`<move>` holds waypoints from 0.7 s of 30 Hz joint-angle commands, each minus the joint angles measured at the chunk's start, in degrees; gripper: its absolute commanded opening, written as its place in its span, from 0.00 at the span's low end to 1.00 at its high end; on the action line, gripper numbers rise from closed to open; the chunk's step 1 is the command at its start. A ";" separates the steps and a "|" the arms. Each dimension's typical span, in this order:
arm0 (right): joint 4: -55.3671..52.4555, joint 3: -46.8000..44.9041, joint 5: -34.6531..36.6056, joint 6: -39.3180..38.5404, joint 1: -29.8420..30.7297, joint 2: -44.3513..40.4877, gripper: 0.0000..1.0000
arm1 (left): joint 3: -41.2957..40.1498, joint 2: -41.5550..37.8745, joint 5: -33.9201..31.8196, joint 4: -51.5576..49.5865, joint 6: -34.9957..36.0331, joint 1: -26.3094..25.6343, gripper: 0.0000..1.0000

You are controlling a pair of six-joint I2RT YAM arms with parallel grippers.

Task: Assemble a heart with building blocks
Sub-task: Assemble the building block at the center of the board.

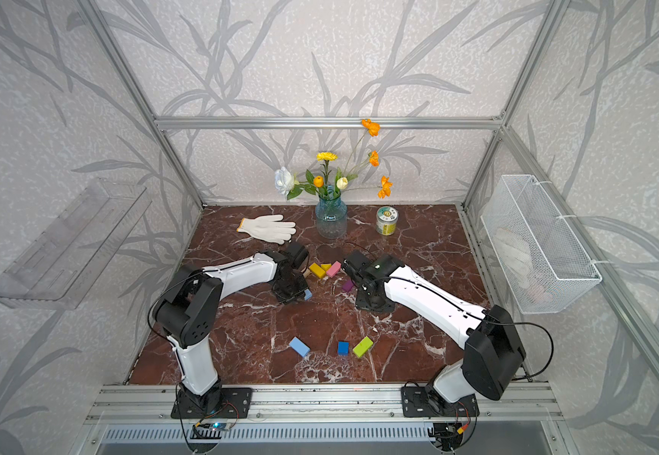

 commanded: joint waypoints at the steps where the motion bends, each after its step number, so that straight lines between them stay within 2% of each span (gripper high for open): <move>1: -0.73 -0.61 1.11 0.54 -0.14 -1.76 0.00 | 1.17 1.04 -1.17 -0.60 -0.59 0.18 0.20; 5: -0.71 -0.57 1.16 0.47 -0.14 -1.69 0.00 | 1.04 0.67 -1.43 -1.24 -0.57 0.15 0.20; 7: -0.69 -0.59 0.94 0.46 -0.14 -1.52 0.04 | 0.97 0.37 -1.18 -1.84 -0.63 0.13 0.20; 11: -1.09 -0.72 0.61 0.35 -0.14 -1.25 0.23 | -0.20 -1.98 0.24 -3.07 -0.47 0.03 0.28; 15: -1.83 -1.68 0.15 -0.15 -0.14 -1.51 0.46 | -2.47 -8.47 0.52 -5.15 -0.78 -0.65 0.46; 17: -1.72 -2.82 -0.44 -0.41 -0.05 -1.92 0.48 | -3.41 -12.69 -0.19 -7.03 -1.13 -0.77 0.50; 21: -0.17 -5.86 -3.64 -0.42 0.08 -1.70 0.43 | -5.73 -20.37 -0.84 -10.81 -1.83 -1.25 0.51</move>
